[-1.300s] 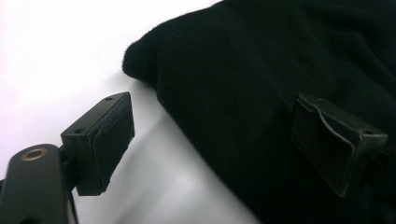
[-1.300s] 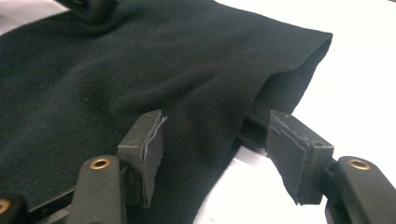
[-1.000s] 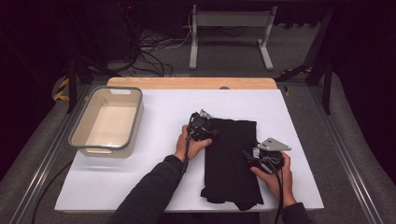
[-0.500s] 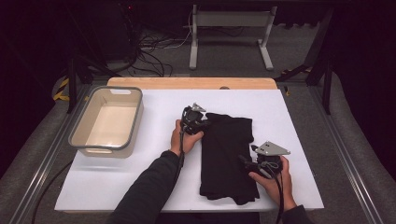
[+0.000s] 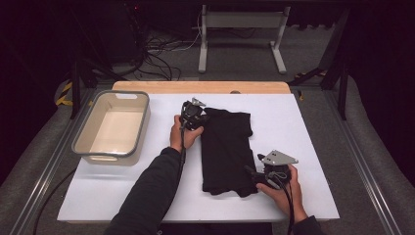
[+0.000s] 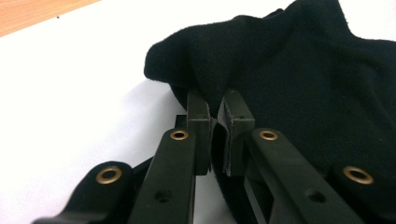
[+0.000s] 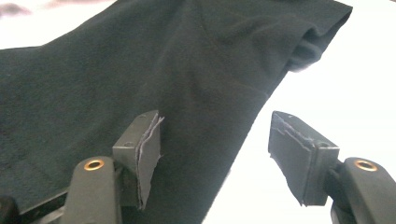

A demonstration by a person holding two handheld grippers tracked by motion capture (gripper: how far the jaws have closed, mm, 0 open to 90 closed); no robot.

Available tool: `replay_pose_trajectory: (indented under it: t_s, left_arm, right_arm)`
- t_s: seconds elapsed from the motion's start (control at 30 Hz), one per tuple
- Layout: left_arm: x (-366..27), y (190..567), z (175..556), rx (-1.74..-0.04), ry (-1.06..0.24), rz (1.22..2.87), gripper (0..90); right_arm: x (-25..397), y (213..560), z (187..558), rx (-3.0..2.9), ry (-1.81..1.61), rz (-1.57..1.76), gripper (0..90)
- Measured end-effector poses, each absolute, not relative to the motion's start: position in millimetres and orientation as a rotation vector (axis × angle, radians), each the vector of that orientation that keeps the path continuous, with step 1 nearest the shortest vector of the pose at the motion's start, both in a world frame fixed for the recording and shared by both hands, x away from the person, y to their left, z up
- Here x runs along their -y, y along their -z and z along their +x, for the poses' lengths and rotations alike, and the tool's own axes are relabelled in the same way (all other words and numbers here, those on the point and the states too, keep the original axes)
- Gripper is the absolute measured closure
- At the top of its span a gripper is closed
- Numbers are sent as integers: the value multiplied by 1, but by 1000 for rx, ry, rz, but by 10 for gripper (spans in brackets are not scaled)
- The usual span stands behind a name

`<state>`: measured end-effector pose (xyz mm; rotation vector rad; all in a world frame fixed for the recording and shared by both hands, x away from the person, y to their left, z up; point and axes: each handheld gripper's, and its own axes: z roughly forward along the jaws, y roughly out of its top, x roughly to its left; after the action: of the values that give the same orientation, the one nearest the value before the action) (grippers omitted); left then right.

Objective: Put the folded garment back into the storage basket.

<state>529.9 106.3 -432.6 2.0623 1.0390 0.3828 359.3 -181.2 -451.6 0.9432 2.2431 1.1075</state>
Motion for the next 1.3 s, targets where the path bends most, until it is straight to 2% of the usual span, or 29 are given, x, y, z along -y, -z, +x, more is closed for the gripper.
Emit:
replay_pose_trajectory:
  t_s: [0.03,0.07,0.13,0.23,0.33,0.37,0.4,0.47,0.5,0.63,0.73,0.87,0.9,1.0,1.07,1.17,1.3]
  left_arm:
    - [-106,433,530,-1044,-397,2059,784]
    - [-106,433,529,-1052,-409,2053,784]
    - [-106,432,522,-1052,-424,2041,677]
    - [-106,429,513,-1013,-445,2039,594]
    - [-108,419,480,-891,-472,2059,519]
    - [-108,419,480,-891,-472,2059,489]
    - [-110,415,458,-831,-463,2054,465]
    - [-111,414,444,-786,-470,2072,441]
    - [-109,413,423,-723,-480,2103,387]
    - [-108,417,373,-567,-438,2152,296]
    - [-111,426,341,-470,-420,2198,264]
    - [-114,436,321,-419,-369,2245,254]
    - [-116,443,311,-402,-327,2263,258]
    - [-114,452,305,-367,-313,2304,281]
    - [-113,459,306,-366,-304,2333,334]
    - [-114,463,311,-376,-247,2324,356]
    - [-118,463,315,-387,-259,2315,472]
  right_arm:
    - [181,452,359,-2245,-1106,942,347]
    - [181,452,359,-2245,-1106,942,347]
    - [180,452,357,-2251,-1116,939,345]
    - [180,451,355,-2255,-1114,937,345]
    - [179,450,350,-2259,-1120,932,337]
    - [179,450,350,-2259,-1120,932,337]
    - [177,451,347,-2267,-1119,930,337]
    - [177,451,346,-2269,-1116,930,336]
    - [176,451,343,-2275,-1101,918,332]
    - [178,449,339,-2261,-1101,930,325]
    - [182,448,334,-2250,-1108,940,318]
    - [188,448,328,-2234,-1129,960,300]
    - [189,447,326,-2228,-1135,967,295]
    - [190,446,322,-2220,-1158,959,283]
    - [190,444,318,-2220,-1174,935,257]
    - [189,443,315,-2230,-1190,908,235]
    - [185,442,309,-2259,-1214,872,179]
